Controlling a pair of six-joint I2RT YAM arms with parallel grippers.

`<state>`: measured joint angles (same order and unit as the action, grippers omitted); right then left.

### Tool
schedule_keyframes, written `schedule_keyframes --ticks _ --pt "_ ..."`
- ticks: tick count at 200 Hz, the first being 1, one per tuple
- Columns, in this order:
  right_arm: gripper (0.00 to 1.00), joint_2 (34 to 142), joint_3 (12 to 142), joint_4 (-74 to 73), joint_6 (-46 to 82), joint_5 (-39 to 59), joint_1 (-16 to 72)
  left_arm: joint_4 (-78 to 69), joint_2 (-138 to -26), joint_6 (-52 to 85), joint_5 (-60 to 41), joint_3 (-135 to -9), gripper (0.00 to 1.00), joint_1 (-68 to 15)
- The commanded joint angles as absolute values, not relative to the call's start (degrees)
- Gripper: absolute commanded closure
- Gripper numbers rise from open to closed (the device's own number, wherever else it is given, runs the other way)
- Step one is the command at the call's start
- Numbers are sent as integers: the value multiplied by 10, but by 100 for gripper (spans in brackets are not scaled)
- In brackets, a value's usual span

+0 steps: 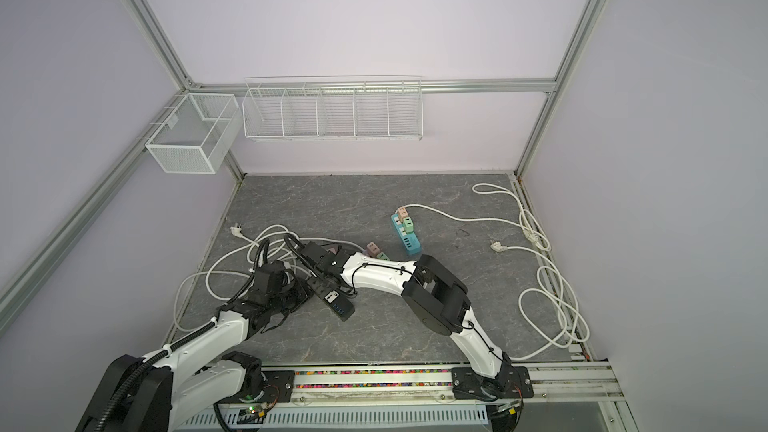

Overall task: Pull the plug off the socket
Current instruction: 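Close the right gripper on the pink adapter while the left gripper holds the black strip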

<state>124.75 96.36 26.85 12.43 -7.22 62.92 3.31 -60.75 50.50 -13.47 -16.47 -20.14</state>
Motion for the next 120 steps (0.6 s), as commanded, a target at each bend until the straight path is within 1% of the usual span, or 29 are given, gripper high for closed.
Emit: schedule_keyframes --ticks 1,37,63,90,120 --pt "89 1212 964 235 124 -62 627 82 -617 509 -117 -144 71 -202" --pt "90 1220 965 232 125 -54 648 92 -614 508 -109 -149 72 -202" --pt "90 1208 958 232 127 -66 636 90 -603 515 -105 -144 73 -202" --pt "90 1198 947 225 140 -34 611 95 -600 515 -110 -146 73 -201" --pt "90 1199 950 225 134 -42 625 97 -600 514 -104 -146 73 -201"
